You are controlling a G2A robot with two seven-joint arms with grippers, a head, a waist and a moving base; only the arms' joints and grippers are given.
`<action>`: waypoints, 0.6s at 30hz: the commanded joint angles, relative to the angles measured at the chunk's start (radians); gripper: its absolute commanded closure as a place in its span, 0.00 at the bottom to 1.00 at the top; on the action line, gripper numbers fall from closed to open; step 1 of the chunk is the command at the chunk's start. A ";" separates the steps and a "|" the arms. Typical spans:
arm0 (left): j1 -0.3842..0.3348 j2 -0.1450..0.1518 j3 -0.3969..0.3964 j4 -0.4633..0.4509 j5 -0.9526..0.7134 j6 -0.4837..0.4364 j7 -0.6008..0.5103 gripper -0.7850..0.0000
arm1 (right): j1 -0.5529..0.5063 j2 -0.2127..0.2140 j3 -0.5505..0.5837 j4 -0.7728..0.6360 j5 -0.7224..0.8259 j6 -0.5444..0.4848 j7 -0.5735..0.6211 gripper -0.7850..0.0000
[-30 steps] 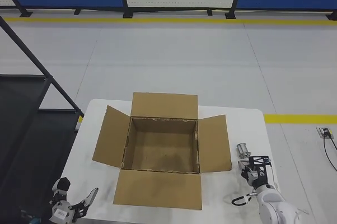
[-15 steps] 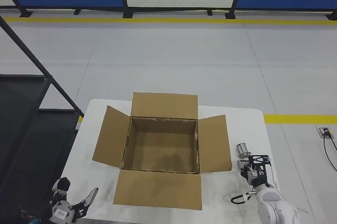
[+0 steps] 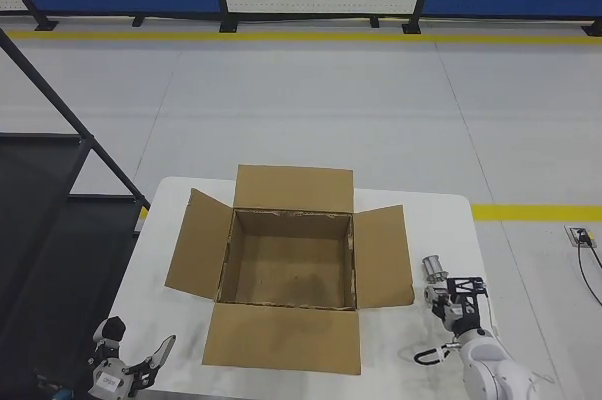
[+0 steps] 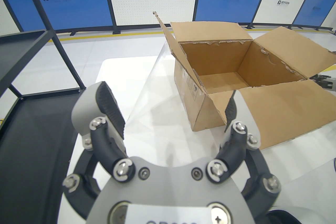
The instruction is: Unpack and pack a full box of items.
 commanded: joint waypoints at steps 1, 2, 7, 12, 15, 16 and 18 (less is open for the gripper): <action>0.000 0.000 0.000 0.000 0.000 0.000 0.000 0.00 | -0.010 0.001 0.005 -0.010 0.004 -0.002 -0.003 0.45; 0.000 0.000 0.000 0.000 0.000 0.000 0.000 0.00 | -0.013 0.002 0.007 -0.014 0.007 -0.003 -0.004 0.44; 0.000 0.000 0.000 0.000 0.000 0.000 0.000 0.00 | -0.046 0.007 0.033 -0.044 0.026 -0.025 -0.012 0.38; 0.000 0.000 0.000 0.000 0.000 0.000 0.000 0.00 | -0.127 0.015 0.075 -0.100 0.037 -0.079 -0.026 0.34; 0.000 0.000 0.000 0.000 0.000 0.000 0.000 0.00 | -0.178 0.021 0.100 -0.125 0.059 -0.136 -0.026 0.35; 0.000 0.000 0.000 0.000 0.000 0.000 0.000 0.00 | -0.188 0.023 0.107 -0.127 0.064 -0.155 -0.020 0.35; 0.000 0.000 0.000 0.000 0.000 0.000 0.000 0.00 | -0.190 0.025 0.113 -0.121 0.062 -0.163 -0.002 0.31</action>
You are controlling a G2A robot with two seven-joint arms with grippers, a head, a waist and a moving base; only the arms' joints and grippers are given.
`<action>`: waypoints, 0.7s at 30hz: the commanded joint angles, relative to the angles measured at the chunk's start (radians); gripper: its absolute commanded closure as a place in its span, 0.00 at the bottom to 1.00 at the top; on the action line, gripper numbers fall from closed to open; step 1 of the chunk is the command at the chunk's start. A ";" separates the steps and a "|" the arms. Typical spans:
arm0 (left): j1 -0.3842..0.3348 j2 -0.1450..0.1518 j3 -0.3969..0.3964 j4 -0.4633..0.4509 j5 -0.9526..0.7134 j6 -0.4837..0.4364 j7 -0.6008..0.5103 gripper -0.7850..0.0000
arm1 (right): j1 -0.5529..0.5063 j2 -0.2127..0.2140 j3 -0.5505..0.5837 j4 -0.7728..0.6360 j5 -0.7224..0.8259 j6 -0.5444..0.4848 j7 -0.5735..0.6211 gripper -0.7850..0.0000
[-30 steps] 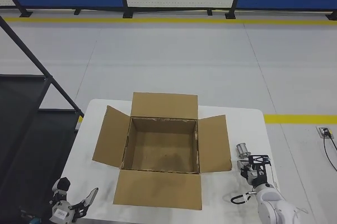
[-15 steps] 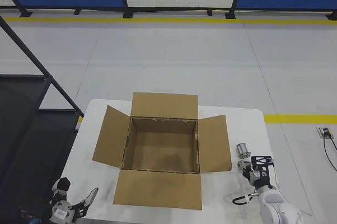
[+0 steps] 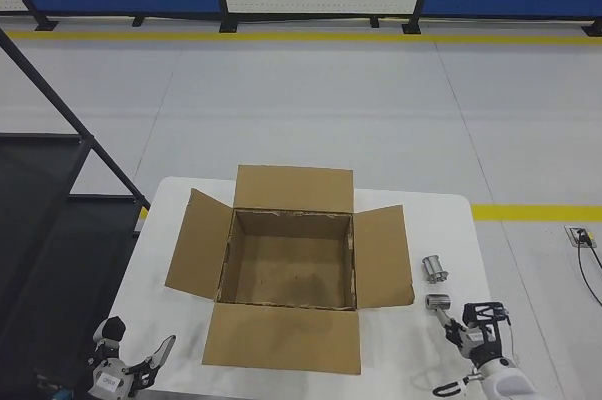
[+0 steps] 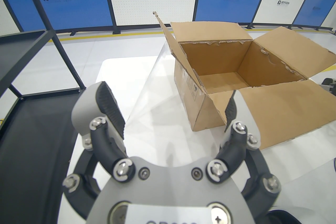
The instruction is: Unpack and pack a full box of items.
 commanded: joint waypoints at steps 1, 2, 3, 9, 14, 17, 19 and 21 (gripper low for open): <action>0.000 0.000 0.000 0.000 0.000 0.000 0.000 0.00 | 0.006 0.002 -0.002 0.012 -0.005 0.000 0.019 0.33; 0.000 0.000 0.000 0.000 0.000 0.000 0.000 0.00 | 0.013 0.002 -0.007 0.022 -0.009 0.006 0.031 0.34; 0.000 0.000 0.000 0.000 0.000 0.000 0.000 0.00 | 0.023 0.002 -0.012 0.032 -0.016 0.018 0.042 0.35; 0.000 0.000 0.000 0.000 0.000 0.000 0.000 0.00 | 0.081 0.000 -0.049 0.084 -0.051 0.088 0.081 0.38; 0.000 0.000 0.000 0.000 0.000 0.000 0.000 0.00 | 0.103 0.000 -0.064 0.099 -0.051 0.094 0.079 0.38; 0.000 0.000 0.000 0.000 0.000 0.000 0.000 0.00 | 0.113 0.001 -0.069 0.098 -0.053 0.106 0.075 0.40; 0.000 0.000 0.000 0.000 0.000 0.000 0.000 0.00 | 0.119 0.000 -0.074 0.099 -0.056 0.128 0.072 0.43; 0.000 0.000 0.000 0.000 0.000 0.000 0.000 0.00 | 0.125 -0.001 -0.080 0.100 -0.056 0.143 0.070 0.45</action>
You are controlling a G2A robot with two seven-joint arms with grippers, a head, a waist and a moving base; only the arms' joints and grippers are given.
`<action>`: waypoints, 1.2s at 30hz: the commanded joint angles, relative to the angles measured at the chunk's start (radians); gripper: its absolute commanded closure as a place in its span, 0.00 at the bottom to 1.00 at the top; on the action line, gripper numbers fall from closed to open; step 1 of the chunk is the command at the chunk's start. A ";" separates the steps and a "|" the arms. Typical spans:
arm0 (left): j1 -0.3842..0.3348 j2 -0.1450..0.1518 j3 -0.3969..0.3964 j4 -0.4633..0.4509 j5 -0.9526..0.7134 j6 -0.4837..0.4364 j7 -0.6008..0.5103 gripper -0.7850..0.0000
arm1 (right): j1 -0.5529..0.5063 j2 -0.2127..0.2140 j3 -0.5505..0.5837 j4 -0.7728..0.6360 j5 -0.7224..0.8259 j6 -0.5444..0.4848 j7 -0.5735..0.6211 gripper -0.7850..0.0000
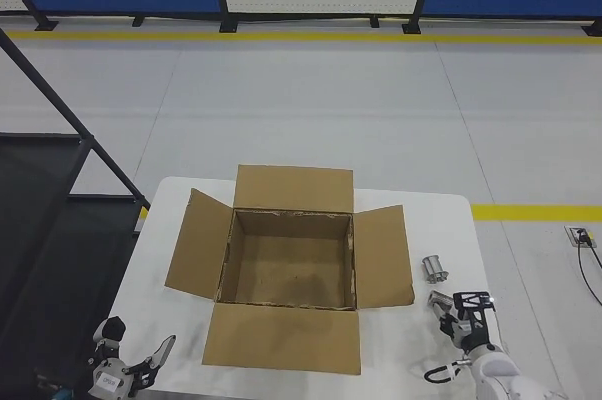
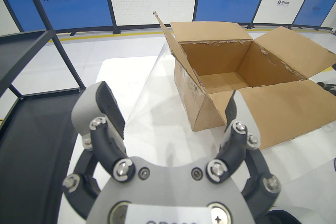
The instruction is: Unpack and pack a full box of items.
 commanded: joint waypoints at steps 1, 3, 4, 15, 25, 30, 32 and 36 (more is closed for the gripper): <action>0.000 0.000 0.000 0.000 0.000 0.000 0.000 0.00 | 0.006 -0.001 -0.006 0.001 -0.001 0.017 -0.002 0.46; 0.000 0.000 0.000 0.000 0.000 0.000 0.000 0.00 | 0.012 -0.002 -0.013 0.003 -0.001 0.026 -0.002 0.49; 0.000 0.000 0.000 0.000 0.000 0.000 0.000 0.00 | 0.016 -0.002 -0.017 0.004 -0.001 0.029 -0.001 0.49; 0.000 0.000 0.000 0.000 0.000 0.000 0.000 0.00 | 0.048 -0.005 -0.049 0.014 -0.009 0.067 -0.012 0.35; 0.000 0.000 0.000 0.000 0.000 0.000 0.000 0.00 | 0.029 -0.003 -0.044 -0.010 -0.011 0.068 -0.048 0.33; 0.000 0.000 0.000 0.000 0.000 0.000 0.000 0.00 | -0.033 0.005 -0.005 -0.058 -0.008 0.019 -0.053 0.17; 0.000 0.000 0.000 0.000 0.000 0.000 0.000 0.00 | -0.043 0.007 0.004 -0.063 -0.009 0.017 -0.047 0.16; 0.000 0.000 0.000 0.000 0.000 0.000 0.000 0.00 | -0.028 0.006 -0.005 -0.048 -0.018 0.046 -0.027 0.18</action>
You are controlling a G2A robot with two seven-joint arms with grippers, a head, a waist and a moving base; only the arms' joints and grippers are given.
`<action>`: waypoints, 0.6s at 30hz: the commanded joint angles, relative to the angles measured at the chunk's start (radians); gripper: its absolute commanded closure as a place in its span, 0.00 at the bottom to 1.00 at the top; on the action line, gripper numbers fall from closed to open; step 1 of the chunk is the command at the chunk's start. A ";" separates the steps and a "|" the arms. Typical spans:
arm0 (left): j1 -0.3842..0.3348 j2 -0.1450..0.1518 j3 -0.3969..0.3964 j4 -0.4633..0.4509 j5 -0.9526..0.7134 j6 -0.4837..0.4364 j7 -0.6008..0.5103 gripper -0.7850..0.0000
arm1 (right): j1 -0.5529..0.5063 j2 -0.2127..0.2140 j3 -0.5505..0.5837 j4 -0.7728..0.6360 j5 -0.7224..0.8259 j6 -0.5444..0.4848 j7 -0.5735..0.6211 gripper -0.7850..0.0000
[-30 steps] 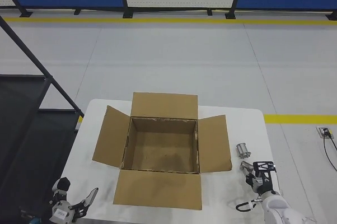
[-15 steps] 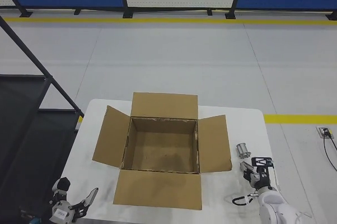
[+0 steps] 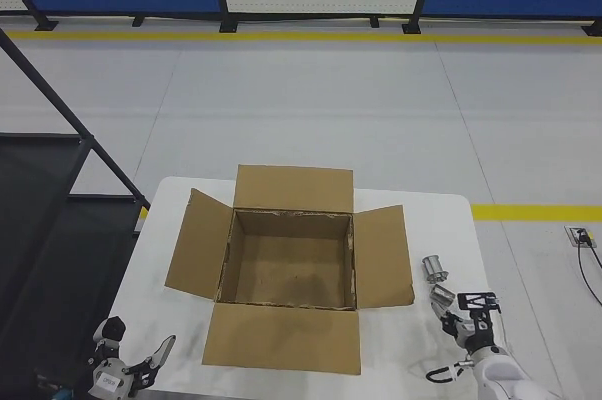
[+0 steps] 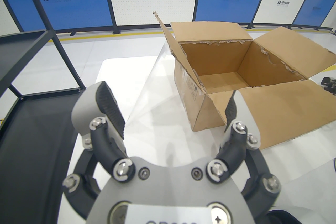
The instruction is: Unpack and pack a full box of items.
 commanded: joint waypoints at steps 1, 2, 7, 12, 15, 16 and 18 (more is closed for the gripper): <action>0.000 0.000 0.000 0.000 0.000 0.000 0.000 0.00 | 0.017 -0.002 -0.012 0.014 -0.003 0.022 0.007 0.18; 0.000 0.000 0.000 0.000 0.000 0.000 0.000 0.00 | 0.027 -0.003 -0.019 0.024 -0.005 0.029 0.008 0.18; 0.000 0.000 0.000 0.000 0.000 0.000 0.000 0.00 | 0.091 -0.009 -0.058 0.083 -0.034 0.096 0.034 0.22; 0.000 0.000 0.000 0.000 0.000 0.000 0.000 0.00 | 0.128 -0.011 -0.073 0.116 -0.038 0.111 0.029 0.22; 0.000 0.000 0.000 0.000 0.000 0.000 0.000 0.00 | 0.134 -0.013 -0.077 0.119 -0.040 0.129 0.016 0.23; 0.000 0.000 0.000 0.000 0.000 0.000 0.000 0.00 | 0.134 -0.013 -0.077 0.119 -0.040 0.137 0.013 0.22; 0.000 0.000 0.000 0.000 0.000 0.000 0.000 0.00 | 0.135 -0.014 -0.076 0.117 -0.041 0.150 0.008 0.22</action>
